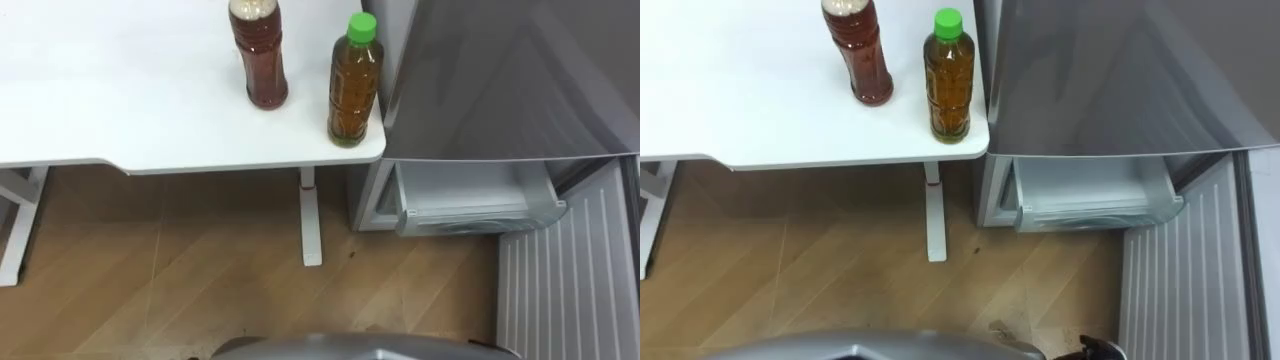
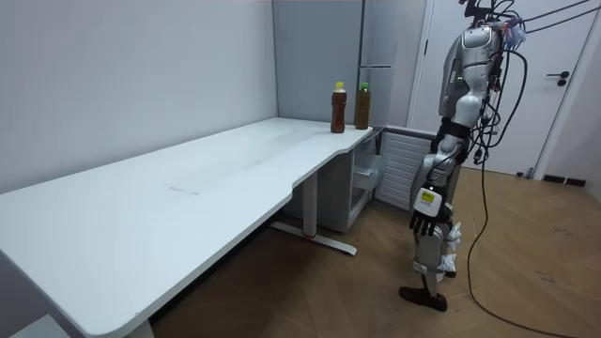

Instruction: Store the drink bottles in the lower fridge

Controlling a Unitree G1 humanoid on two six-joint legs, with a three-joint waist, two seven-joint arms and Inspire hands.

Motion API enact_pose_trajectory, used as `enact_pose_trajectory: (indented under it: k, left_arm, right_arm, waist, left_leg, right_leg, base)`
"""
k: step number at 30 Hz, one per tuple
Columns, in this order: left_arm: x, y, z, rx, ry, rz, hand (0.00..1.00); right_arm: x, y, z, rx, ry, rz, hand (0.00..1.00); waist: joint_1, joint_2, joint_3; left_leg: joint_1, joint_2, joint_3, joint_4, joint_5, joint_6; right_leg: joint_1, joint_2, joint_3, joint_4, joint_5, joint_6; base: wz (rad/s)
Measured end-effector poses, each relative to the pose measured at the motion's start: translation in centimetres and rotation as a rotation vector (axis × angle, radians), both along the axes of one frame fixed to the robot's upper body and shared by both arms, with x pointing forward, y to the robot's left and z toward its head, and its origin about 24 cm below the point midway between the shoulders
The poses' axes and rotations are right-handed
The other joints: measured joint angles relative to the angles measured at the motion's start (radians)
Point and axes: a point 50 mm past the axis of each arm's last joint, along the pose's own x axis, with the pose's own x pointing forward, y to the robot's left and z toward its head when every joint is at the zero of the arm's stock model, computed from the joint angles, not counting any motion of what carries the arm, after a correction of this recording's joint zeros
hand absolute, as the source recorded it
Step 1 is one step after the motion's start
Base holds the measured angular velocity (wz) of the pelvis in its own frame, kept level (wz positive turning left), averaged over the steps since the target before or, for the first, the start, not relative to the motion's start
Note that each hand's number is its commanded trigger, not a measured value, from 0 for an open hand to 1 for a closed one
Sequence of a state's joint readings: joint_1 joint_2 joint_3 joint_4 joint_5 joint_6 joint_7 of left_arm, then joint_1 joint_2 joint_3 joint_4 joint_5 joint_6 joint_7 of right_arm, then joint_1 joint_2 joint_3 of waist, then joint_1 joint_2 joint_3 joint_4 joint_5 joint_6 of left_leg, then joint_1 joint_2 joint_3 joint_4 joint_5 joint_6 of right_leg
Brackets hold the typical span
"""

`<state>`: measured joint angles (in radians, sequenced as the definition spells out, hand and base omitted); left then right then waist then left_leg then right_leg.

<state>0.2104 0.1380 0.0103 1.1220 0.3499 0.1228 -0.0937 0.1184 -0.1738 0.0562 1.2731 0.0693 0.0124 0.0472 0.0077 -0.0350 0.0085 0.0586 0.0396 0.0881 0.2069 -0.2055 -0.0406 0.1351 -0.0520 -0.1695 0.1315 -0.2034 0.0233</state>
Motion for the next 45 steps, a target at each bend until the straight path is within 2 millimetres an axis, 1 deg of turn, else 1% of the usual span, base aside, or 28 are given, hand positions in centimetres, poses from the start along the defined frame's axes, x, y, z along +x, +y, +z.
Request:
enact_pose_trajectory:
  k: [4,6,12,18,21,24,26,27,29,31,33,35,38,40,42,43,45]
  left_arm:
    - [0.0,-0.1,0.0,0.000,0.007,-0.035,0.00]
    - [0.3,-0.2,0.0,0.001,0.004,-0.045,0.00]
    - [0.6,-0.1,-0.1,0.011,0.006,-0.076,0.00]
    - [0.5,-0.2,-0.1,0.022,0.007,-0.094,0.00]
    - [0.6,-0.2,-0.1,0.022,0.003,-0.078,0.00]
    - [0.6,-0.2,-0.1,0.030,-0.014,-0.018,0.00]
    - [0.4,-0.1,-0.1,0.035,-0.020,0.028,0.00]
    - [0.2,0.1,0.0,0.043,-0.027,0.073,0.00]
    - [-0.1,0.4,0.0,0.065,-0.041,0.155,0.00]
    - [-0.8,0.6,0.0,0.087,-0.055,0.271,0.00]
    - [-1.1,0.8,0.1,0.105,-0.065,0.351,0.00]
    - [-1.3,1.0,0.1,0.128,-0.076,0.426,0.00]
    - [-1.4,1.9,0.4,0.193,-0.123,0.628,0.00]
    - [0.2,2.8,0.7,0.228,-0.238,0.850,0.00]
    - [1.3,3.3,1.1,0.235,-0.318,0.989,0.00]
    - [2.3,3.7,1.4,0.232,-0.373,1.064,0.00]
    - [3.2,4.2,1.9,0.242,-0.438,1.149,0.00]
  right_arm:
    - [0.1,0.0,0.0,0.000,-0.001,0.003,0.00]
    - [0.2,0.0,0.0,-0.002,0.000,0.015,0.00]
    - [0.6,0.1,0.0,-0.024,-0.003,0.023,0.00]
    - [0.6,0.2,0.0,-0.030,-0.006,0.011,0.00]
    - [0.6,0.3,-0.1,-0.025,-0.008,0.003,0.00]
    - [0.6,0.3,-0.1,-0.021,-0.010,-0.015,0.00]
    - [0.6,0.3,-0.1,-0.022,-0.011,-0.017,0.00]
    - [0.6,0.4,-0.1,-0.024,-0.013,-0.019,0.00]
    - [0.7,0.4,-0.1,-0.027,-0.015,-0.019,0.00]
    - [0.6,0.4,-0.1,-0.026,-0.016,-0.022,0.00]
    - [0.6,0.5,-0.1,-0.025,-0.016,-0.021,0.00]
    - [0.8,0.5,-0.1,-0.026,-0.021,-0.018,0.00]
    - [1.0,0.4,-0.1,-0.034,-0.031,-0.018,0.00]
    - [1.0,0.4,-0.1,-0.042,-0.033,-0.024,0.00]
    - [0.6,0.2,0.0,-0.044,-0.029,-0.041,0.00]
    - [0.7,0.2,0.0,-0.045,-0.032,-0.046,0.00]
    - [0.8,0.2,0.0,-0.047,-0.035,-0.045,0.00]
  waist:
    - [-0.001,-0.003,-0.0014]
    - [-0.001,-0.002,-0.0024]
    - [-0.003,-0.001,0.0018]
    - [-0.003,-0.002,0.0023]
    - [-0.002,-0.002,0.0009]
    - [-0.002,0.004,-0.0036]
    - [0.000,0.005,-0.0050]
    - [-0.001,0.004,-0.0054]
    - [0.001,-0.002,-0.0020]
    - [-0.001,-0.003,-0.0008]
    - [0.002,0.000,-0.0006]
    - [0.005,0.000,0.0018]
    - [0.006,0.001,0.0035]
    - [0.013,0.007,0.0046]
    - [0.027,0.011,0.0042]
    - [0.031,0.014,0.0028]
    - [0.032,0.016,0.0012]
  left_leg:
    - [-0.003,0.000,0.000,0.000,0.000,0.000]
    - [-0.004,0.000,0.000,0.000,0.000,0.000]
    - [0.003,0.000,-0.005,-0.001,0.000,0.000]
    - [0.003,-0.001,-0.005,-0.001,0.000,0.000]
    - [0.003,-0.001,-0.006,-0.001,0.000,0.000]
    - [0.002,-0.001,-0.007,0.000,0.000,0.000]
    - [0.003,-0.001,-0.007,0.000,0.000,0.000]
    - [0.005,-0.001,-0.007,0.000,0.000,0.000]
    - [0.006,-0.001,-0.007,-0.001,0.000,0.000]
    - [0.007,-0.001,-0.007,-0.001,0.000,0.000]
    - [0.007,-0.001,-0.008,0.000,0.000,0.000]
    - [0.007,-0.001,-0.008,0.001,0.000,0.000]
    - [0.005,-0.001,-0.011,0.006,0.000,0.000]
    - [0.005,-0.002,-0.022,0.007,0.000,0.000]
    - [0.011,-0.002,-0.022,0.006,0.000,0.000]
    - [0.014,-0.002,-0.021,0.005,0.000,0.000]
    - [0.014,-0.002,-0.021,0.005,0.000,0.000]
  right_leg:
    - [-0.004,0.000,0.002,0.001,0.000,0.000]
    - [-0.007,0.000,0.004,0.003,0.000,0.000]
    - [0.003,0.001,0.001,0.002,0.000,0.000]
    - [0.005,0.000,0.000,0.000,-0.001,0.000]
    - [0.005,0.000,-0.001,0.000,-0.001,0.000]
    - [0.004,0.000,-0.002,0.001,-0.001,0.000]
    - [0.003,0.000,-0.001,0.001,-0.001,0.000]
    - [0.005,0.000,-0.001,0.001,-0.001,0.000]
    - [0.006,0.000,-0.006,0.001,-0.001,0.000]
    - [0.008,-0.001,-0.008,0.001,-0.001,0.000]
    - [0.008,0.000,-0.008,0.001,-0.001,0.000]
    - [0.008,-0.001,-0.010,0.002,-0.001,0.000]
    - [0.011,-0.001,-0.014,0.003,-0.001,0.000]
    - [0.016,-0.001,-0.024,0.002,-0.001,0.000]
    - [0.023,0.000,-0.023,0.002,-0.001,0.000]
    - [0.024,0.000,-0.022,0.003,-0.001,0.000]
    - [0.024,0.000,-0.022,0.003,-0.001,0.000]
  base:
    - [0.00]
    - [-0.02]
    - [0.01]
    - [0.00]
    - [0.00]
    - [0.00]
    - [0.00]
    - [0.00]
    - [0.00]
    - [0.00]
    - [0.00]
    - [0.00]
    - [0.05]
    - [0.12]
    - [0.00]
    - [0.00]
    - [0.00]
